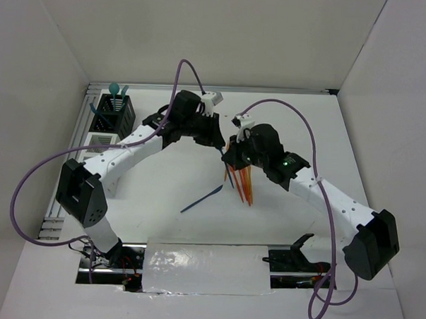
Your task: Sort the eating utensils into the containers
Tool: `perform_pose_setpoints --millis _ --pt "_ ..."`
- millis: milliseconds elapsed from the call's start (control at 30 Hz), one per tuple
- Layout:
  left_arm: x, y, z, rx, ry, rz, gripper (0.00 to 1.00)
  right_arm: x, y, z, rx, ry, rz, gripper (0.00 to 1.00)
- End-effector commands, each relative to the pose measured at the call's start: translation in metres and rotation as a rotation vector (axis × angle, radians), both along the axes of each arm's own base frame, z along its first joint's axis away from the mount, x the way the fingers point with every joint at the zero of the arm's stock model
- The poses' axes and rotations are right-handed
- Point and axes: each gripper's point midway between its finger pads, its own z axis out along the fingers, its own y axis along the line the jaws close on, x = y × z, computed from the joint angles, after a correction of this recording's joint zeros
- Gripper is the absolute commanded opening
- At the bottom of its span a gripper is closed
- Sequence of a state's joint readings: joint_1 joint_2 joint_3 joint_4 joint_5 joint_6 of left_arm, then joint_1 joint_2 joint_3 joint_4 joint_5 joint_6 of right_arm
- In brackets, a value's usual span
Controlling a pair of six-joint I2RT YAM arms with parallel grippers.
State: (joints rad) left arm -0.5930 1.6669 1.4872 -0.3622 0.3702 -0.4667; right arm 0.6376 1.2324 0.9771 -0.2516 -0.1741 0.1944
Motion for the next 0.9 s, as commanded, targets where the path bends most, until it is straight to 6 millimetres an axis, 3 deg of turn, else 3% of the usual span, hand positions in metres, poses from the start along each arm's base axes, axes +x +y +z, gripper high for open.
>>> perform_pose_setpoints --millis 0,67,100,167,200,233,267,300,333,367,433,500,533,567,600,633,700,767,867 --pt "0.005 -0.007 0.02 -0.016 -0.066 -0.012 0.24 0.011 -0.001 0.017 -0.022 -0.05 -0.034 0.0" --pt "0.008 -0.006 0.022 -0.011 -0.087 0.002 0.16 0.013 -0.003 0.021 -0.023 -0.053 -0.044 0.0" --pt "0.009 -0.006 0.023 -0.006 -0.107 -0.008 0.14 0.011 -0.003 0.019 -0.025 -0.043 -0.046 0.12" --pt "0.021 0.001 0.029 0.003 -0.137 0.024 0.14 0.013 -0.004 0.032 -0.005 -0.051 -0.068 0.24" --pt "0.028 0.01 0.036 0.003 -0.16 0.042 0.14 0.012 -0.008 0.041 0.013 -0.044 -0.087 0.61" --pt "0.034 0.017 0.036 0.002 -0.159 0.057 0.13 0.01 -0.01 0.043 0.017 -0.042 -0.09 0.61" --pt "0.042 0.027 0.044 -0.009 -0.172 0.082 0.14 0.009 -0.009 0.056 0.048 -0.048 -0.093 0.72" --pt "0.048 0.039 0.053 -0.005 -0.207 0.104 0.14 0.012 -0.017 0.073 0.071 -0.059 -0.132 0.95" --pt "0.06 0.058 0.06 -0.006 -0.224 0.148 0.14 0.011 -0.019 0.071 0.069 -0.048 -0.145 1.0" --pt "0.064 0.073 0.075 -0.011 -0.268 0.175 0.14 0.012 -0.02 0.086 0.089 -0.065 -0.152 1.0" --pt "0.076 0.107 0.094 0.021 -0.347 0.227 0.14 0.018 -0.034 0.095 0.1 -0.062 -0.209 1.0" --pt "0.083 0.159 0.124 0.038 -0.429 0.321 0.15 0.028 -0.047 0.099 0.099 -0.066 -0.259 1.0" --pt "0.097 0.218 0.132 0.084 -0.461 0.462 0.15 0.033 -0.054 0.099 0.1 -0.065 -0.287 1.0" --pt "0.085 0.213 0.142 0.08 -0.476 0.453 0.16 0.035 -0.059 0.091 0.088 -0.052 -0.302 1.0" --pt "0.087 0.245 0.141 0.088 -0.468 0.526 0.16 0.041 -0.069 0.084 0.079 -0.038 -0.336 1.0" --pt "0.086 0.302 0.157 0.084 -0.485 0.675 0.16 0.046 -0.073 0.085 0.092 -0.052 -0.353 1.0" --pt "0.082 0.355 0.146 0.105 -0.466 0.793 0.16 0.053 -0.084 0.08 0.096 -0.05 -0.383 1.0" --pt "0.077 0.394 0.152 0.148 -0.498 0.885 0.16 0.058 -0.091 0.083 0.095 -0.066 -0.401 1.0" --pt "0.073 0.432 0.15 0.226 -0.529 0.953 0.16 0.07 -0.102 0.079 0.082 -0.067 -0.433 1.0"
